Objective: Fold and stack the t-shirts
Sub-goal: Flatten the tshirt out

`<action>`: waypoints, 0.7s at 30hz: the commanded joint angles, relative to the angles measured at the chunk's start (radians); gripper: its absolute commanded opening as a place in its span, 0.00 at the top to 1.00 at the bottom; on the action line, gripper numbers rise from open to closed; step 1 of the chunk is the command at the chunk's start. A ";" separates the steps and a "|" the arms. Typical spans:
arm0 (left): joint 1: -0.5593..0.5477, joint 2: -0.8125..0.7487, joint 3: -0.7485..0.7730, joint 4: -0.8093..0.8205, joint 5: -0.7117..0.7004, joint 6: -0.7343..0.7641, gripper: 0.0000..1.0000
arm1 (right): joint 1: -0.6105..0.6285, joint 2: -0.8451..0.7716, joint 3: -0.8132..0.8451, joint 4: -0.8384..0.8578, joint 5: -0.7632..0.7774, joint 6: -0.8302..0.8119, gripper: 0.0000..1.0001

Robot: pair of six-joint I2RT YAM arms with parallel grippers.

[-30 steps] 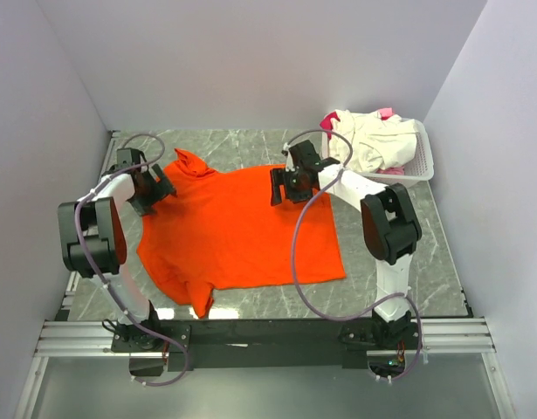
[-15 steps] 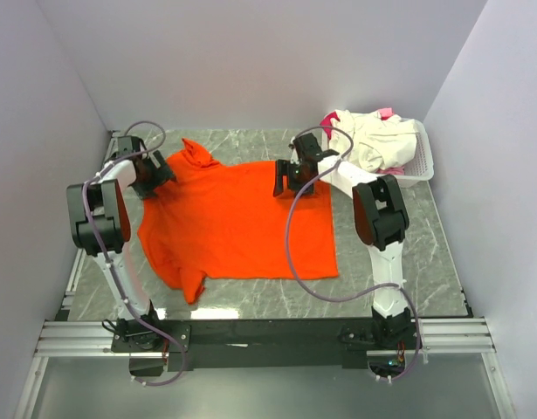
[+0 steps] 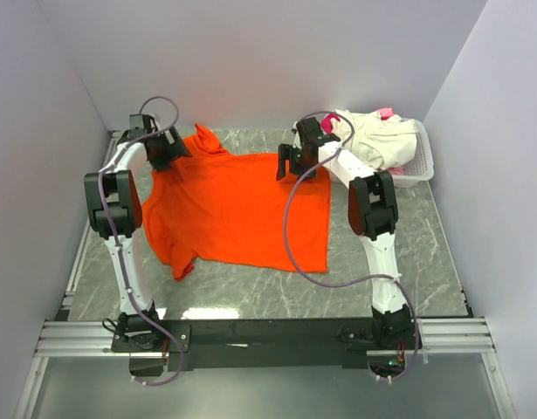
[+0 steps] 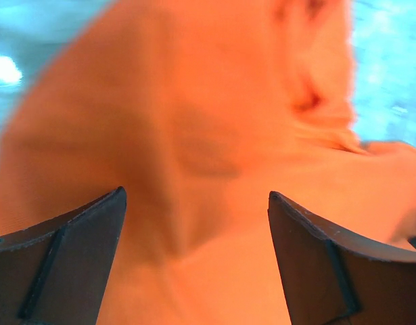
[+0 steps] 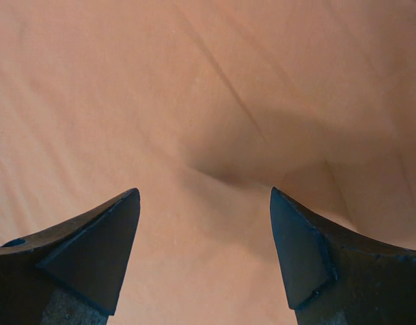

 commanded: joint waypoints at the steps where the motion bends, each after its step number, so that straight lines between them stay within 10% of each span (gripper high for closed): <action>1: -0.030 -0.092 0.023 0.042 0.087 0.003 0.09 | 0.007 -0.044 0.054 -0.044 0.001 -0.040 0.16; 21: 0.056 -0.864 -0.696 -0.082 -0.108 -0.014 0.11 | 0.293 -0.456 -0.429 0.095 0.044 0.086 0.17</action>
